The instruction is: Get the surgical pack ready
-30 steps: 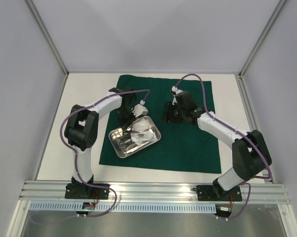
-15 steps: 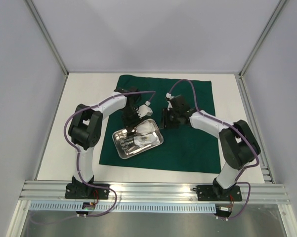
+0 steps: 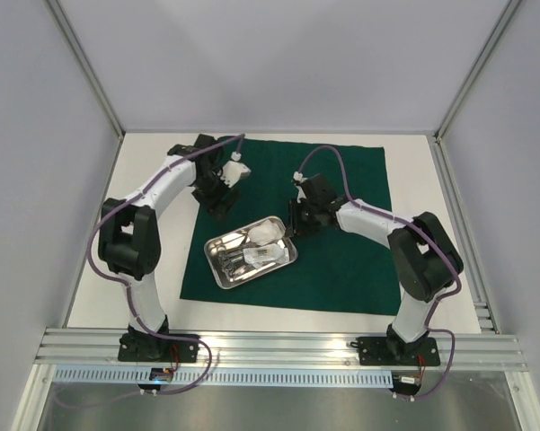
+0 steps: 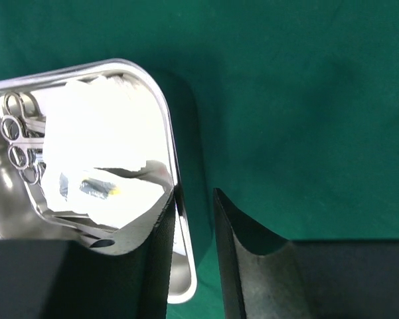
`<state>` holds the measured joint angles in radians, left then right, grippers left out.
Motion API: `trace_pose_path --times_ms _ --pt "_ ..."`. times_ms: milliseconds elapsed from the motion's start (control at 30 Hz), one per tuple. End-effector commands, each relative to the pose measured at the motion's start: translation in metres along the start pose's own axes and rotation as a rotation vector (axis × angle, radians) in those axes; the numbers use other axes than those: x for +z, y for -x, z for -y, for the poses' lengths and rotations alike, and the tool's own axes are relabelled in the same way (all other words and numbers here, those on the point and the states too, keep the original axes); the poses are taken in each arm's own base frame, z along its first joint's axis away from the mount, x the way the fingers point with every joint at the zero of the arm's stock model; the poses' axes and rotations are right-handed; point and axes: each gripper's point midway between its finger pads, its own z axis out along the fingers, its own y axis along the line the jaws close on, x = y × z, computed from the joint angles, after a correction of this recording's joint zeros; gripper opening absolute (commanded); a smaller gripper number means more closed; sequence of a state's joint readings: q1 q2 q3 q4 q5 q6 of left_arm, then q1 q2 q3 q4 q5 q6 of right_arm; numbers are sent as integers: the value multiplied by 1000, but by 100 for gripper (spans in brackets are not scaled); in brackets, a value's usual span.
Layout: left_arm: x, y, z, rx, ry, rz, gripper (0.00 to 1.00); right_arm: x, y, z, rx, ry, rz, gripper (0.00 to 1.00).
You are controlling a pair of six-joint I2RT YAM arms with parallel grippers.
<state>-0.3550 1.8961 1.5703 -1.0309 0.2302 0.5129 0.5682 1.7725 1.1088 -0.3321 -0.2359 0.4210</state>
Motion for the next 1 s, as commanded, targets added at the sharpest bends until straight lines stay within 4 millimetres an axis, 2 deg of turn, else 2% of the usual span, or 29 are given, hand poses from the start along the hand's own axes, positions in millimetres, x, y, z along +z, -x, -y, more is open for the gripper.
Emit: trace_pose_path --times_ms 0,133,300,467,533,567,600,667,700,767,800,867,967 --pt "-8 -10 -40 -205 59 46 76 6 17 -5 -14 -6 32 30" --pt "10 -37 -79 -338 129 -9 76 11 18 -1 11 -42 36 27" --pt "35 -56 -96 -354 165 -80 76 9 21 13 50 -125 61 15" --pt "48 -57 -94 -371 133 -95 73 -2 24 32 136 -214 104 1" --pt "51 -57 -92 -379 120 -96 69 -5 20 39 200 -224 110 0" --pt "52 -57 -91 -381 117 -97 68 -9 24 50 239 -249 133 1" --pt "54 -58 -91 -383 113 -100 66 -9 18 59 265 -274 132 1" --pt "56 -58 -88 -388 97 -100 62 -15 21 69 345 -276 163 1" --pt "56 -58 -86 -394 87 -97 61 -16 15 75 370 -283 160 0" --pt "59 -58 -81 -409 65 -93 56 -23 17 83 444 -292 200 0" --pt "60 -57 -80 -409 59 -91 56 -26 21 84 467 -296 218 1" --pt "62 -57 -77 -419 42 -89 53 -28 15 91 512 -316 231 0" --pt "65 -58 -73 -431 25 -90 51 -27 12 88 605 -282 254 1"
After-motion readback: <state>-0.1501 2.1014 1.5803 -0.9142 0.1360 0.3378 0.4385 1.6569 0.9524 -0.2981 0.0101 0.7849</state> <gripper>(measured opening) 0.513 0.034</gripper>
